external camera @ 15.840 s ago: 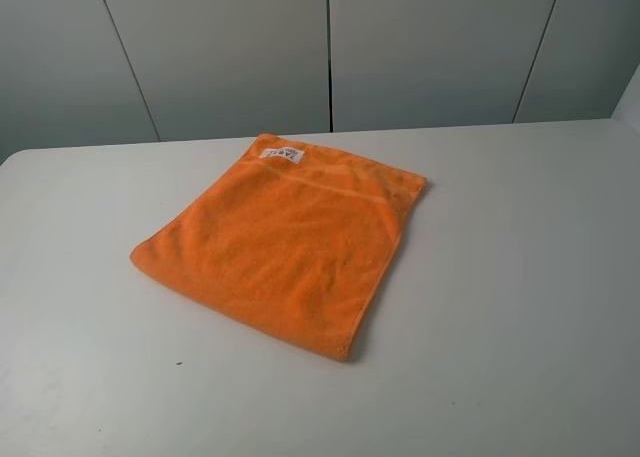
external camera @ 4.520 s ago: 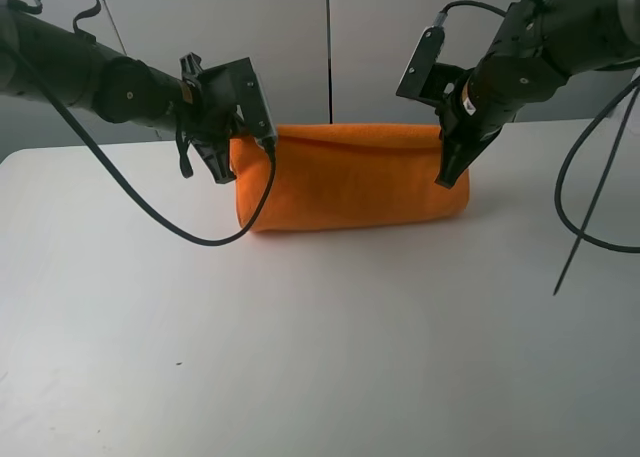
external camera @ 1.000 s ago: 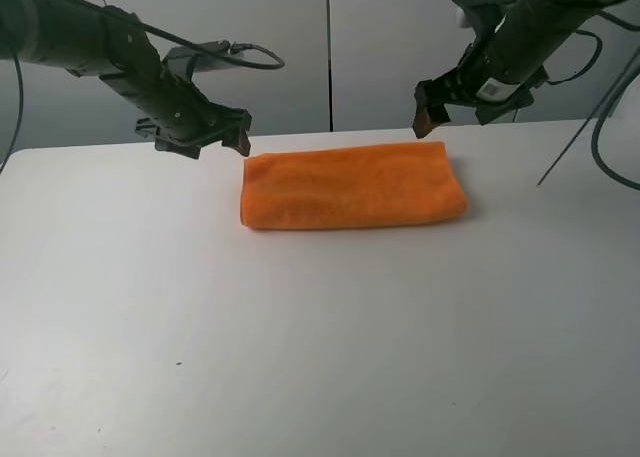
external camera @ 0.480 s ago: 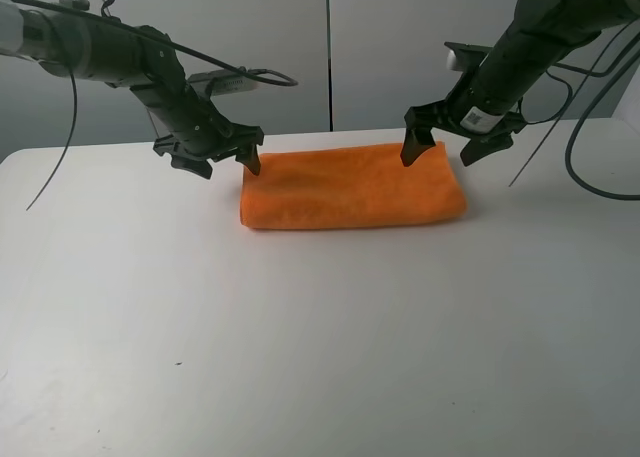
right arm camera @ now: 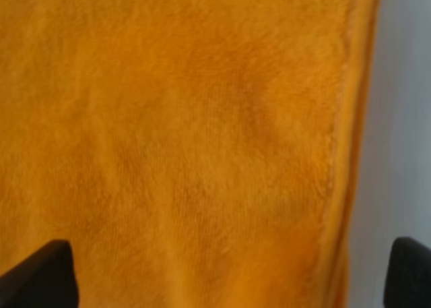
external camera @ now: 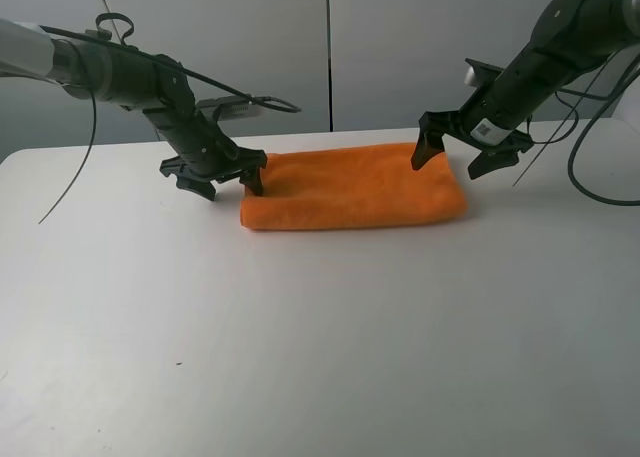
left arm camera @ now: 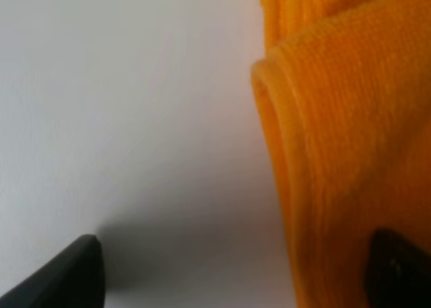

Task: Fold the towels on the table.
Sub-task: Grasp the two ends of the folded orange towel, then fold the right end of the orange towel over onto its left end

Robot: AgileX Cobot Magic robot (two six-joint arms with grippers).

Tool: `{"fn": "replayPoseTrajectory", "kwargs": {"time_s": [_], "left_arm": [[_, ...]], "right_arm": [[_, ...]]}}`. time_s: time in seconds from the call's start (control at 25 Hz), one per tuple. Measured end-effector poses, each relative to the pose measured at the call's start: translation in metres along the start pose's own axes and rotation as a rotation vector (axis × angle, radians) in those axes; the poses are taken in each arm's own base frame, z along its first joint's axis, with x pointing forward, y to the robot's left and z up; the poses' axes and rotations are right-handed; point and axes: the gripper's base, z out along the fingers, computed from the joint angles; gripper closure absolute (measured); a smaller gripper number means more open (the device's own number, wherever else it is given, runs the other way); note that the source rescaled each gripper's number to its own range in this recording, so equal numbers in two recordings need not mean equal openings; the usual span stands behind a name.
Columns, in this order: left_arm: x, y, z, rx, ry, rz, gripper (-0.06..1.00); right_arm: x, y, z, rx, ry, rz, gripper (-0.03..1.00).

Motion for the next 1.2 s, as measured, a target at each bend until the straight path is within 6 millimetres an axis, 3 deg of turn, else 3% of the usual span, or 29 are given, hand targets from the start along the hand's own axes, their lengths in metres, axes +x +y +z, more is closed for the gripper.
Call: {"fn": "replayPoseTrajectory", "kwargs": {"time_s": [0.6,0.88,1.2], "left_arm": [[0.003,-0.005,0.004,-0.033,0.036,0.065,-0.05],[0.004,-0.005,0.004,-0.034,0.039,0.065,-0.05],[0.004,-0.005,0.004,-0.034,0.039,0.065,-0.05]], "right_arm": [[-0.007,-0.017,0.017,-0.011,-0.068,0.027,-0.01],[-0.004,-0.021,0.033,-0.024,-0.055,0.049,-0.01],[-0.005,-0.02,0.035,-0.05,-0.067,0.074,-0.01]]}}
